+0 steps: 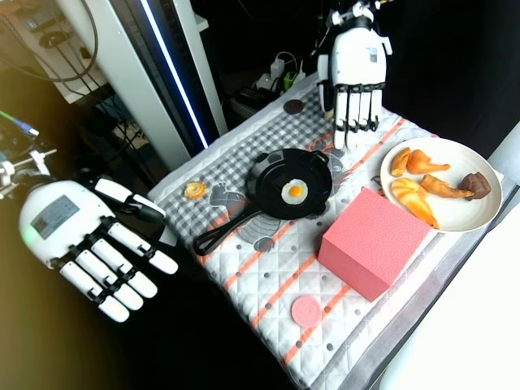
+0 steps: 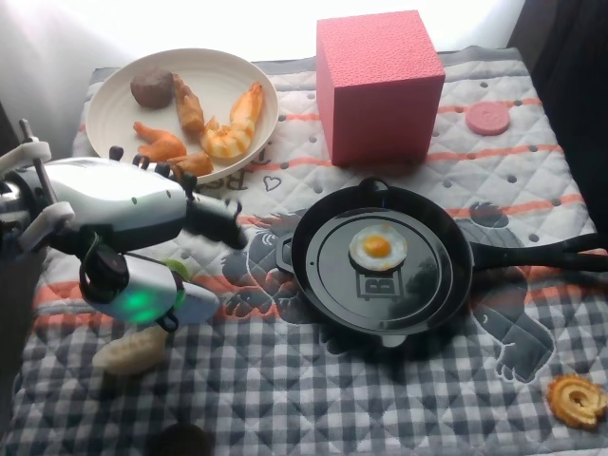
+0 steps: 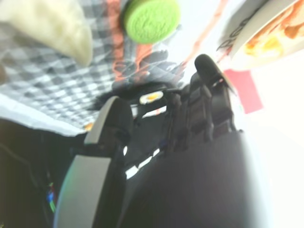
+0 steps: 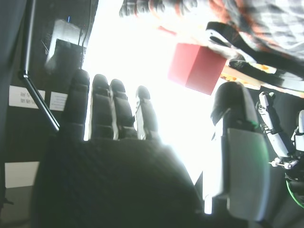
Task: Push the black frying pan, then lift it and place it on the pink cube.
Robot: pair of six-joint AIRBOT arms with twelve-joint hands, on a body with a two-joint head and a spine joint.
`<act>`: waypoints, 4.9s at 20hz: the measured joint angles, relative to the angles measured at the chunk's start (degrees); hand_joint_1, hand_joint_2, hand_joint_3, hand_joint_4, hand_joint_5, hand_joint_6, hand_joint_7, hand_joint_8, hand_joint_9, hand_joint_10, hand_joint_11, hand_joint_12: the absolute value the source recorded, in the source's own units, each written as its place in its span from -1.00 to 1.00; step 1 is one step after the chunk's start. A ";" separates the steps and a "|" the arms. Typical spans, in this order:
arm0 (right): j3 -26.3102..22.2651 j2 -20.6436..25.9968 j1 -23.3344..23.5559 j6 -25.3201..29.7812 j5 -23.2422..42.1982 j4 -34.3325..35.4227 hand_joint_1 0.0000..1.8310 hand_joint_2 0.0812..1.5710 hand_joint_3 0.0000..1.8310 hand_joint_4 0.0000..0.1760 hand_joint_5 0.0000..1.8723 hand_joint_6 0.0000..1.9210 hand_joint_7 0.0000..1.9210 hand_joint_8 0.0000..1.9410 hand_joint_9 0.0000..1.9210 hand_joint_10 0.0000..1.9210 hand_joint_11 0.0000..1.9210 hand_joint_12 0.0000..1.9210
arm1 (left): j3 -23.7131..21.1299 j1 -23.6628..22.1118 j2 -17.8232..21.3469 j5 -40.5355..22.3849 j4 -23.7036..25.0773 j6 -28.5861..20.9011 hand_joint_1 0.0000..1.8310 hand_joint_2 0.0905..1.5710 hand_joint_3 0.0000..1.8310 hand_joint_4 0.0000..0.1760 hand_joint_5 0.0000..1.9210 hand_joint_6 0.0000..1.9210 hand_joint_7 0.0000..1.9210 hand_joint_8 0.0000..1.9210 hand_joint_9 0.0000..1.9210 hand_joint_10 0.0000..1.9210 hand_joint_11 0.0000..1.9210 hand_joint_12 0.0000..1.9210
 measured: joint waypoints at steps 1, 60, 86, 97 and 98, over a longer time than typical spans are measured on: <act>0.00 -0.09 0.17 -0.02 0.17 0.17 -0.57 0.53 -1.00 -1.00 -1.00 -1.00 -1.00 -1.00 -1.00 -1.00 -1.00 -0.96 | 0.00 0.00 0.00 0.07 0.00 0.00 -0.45 0.63 -1.00 -0.63 -0.52 -0.91 -0.50 -0.99 -0.58 -0.83 -1.00 0.26; 0.00 -0.96 0.17 -0.02 0.31 0.55 -0.66 0.51 -1.00 -1.00 -1.00 -1.00 -1.00 -1.00 -0.97 -1.00 -1.00 -0.41 | 6.93 -2.69 -18.84 -9.25 4.74 -0.50 -0.18 0.54 -1.00 -0.42 -0.65 -1.00 -0.79 -1.00 -0.77 -1.00 -1.00 -0.37; -0.02 -1.07 0.13 0.00 0.98 0.57 -0.62 0.49 -1.00 -1.00 -1.00 -1.00 -1.00 -1.00 -0.99 -1.00 -1.00 -0.83 | 9.18 -2.69 -19.54 -3.52 7.48 -2.84 -0.31 0.55 -1.00 -0.69 -0.46 -0.99 -0.55 -1.00 -0.59 -0.99 -1.00 -0.08; -0.02 -1.07 0.13 -0.02 1.16 0.46 -0.62 0.50 -1.00 -1.00 -1.00 -1.00 -1.00 -1.00 -1.00 -1.00 -1.00 -0.98 | 9.53 -3.87 -21.18 -6.27 7.67 -2.84 -0.28 0.52 -0.99 -0.60 -0.56 -0.99 -0.68 -0.99 -0.70 -0.99 -1.00 -0.27; -0.02 -1.07 0.13 -0.02 1.16 0.46 -0.62 0.50 -1.00 -1.00 -1.00 -1.00 -1.00 -1.00 -1.00 -1.00 -0.98 -0.97 | 9.53 -3.87 -21.18 -6.25 7.67 -2.84 -0.25 0.52 -1.00 -0.63 -0.54 -0.99 -0.66 -0.99 -0.68 -0.99 -1.00 -0.25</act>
